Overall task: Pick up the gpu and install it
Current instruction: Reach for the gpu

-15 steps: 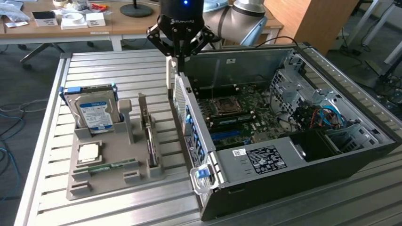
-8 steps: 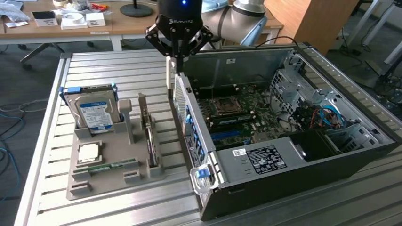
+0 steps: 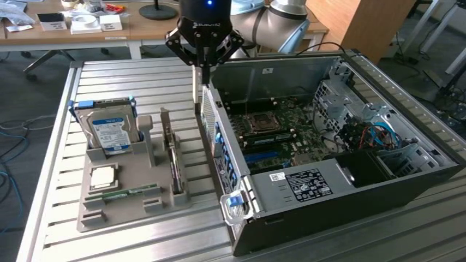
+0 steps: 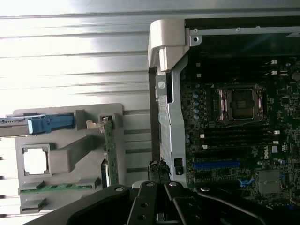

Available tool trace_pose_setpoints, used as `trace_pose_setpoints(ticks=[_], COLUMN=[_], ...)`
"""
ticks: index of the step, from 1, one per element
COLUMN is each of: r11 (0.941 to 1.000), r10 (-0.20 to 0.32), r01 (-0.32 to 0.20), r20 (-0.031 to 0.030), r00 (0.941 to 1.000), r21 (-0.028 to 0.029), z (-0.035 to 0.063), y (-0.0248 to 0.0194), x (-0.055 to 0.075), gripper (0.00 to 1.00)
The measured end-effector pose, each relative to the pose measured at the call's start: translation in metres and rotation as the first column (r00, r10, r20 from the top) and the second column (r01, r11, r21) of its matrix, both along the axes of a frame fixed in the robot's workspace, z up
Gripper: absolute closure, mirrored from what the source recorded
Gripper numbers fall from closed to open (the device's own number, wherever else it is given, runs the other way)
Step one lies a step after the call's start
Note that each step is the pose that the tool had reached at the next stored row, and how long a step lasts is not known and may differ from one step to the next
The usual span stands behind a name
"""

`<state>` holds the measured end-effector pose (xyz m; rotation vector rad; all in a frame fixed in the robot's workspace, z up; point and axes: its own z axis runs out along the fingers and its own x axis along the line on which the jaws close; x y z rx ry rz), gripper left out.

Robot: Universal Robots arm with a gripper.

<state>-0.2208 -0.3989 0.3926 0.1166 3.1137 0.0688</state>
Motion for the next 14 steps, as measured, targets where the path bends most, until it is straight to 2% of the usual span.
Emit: trace_pose_setpoints(ticks=[14], r11=[1.0], r10=[0.0], r01=[0.0], r20=[0.0001], r00=[1.0], r21=[0.0001], z=[-0.0002], y=[0.0], x=[-0.0071], gripper=[0.89])
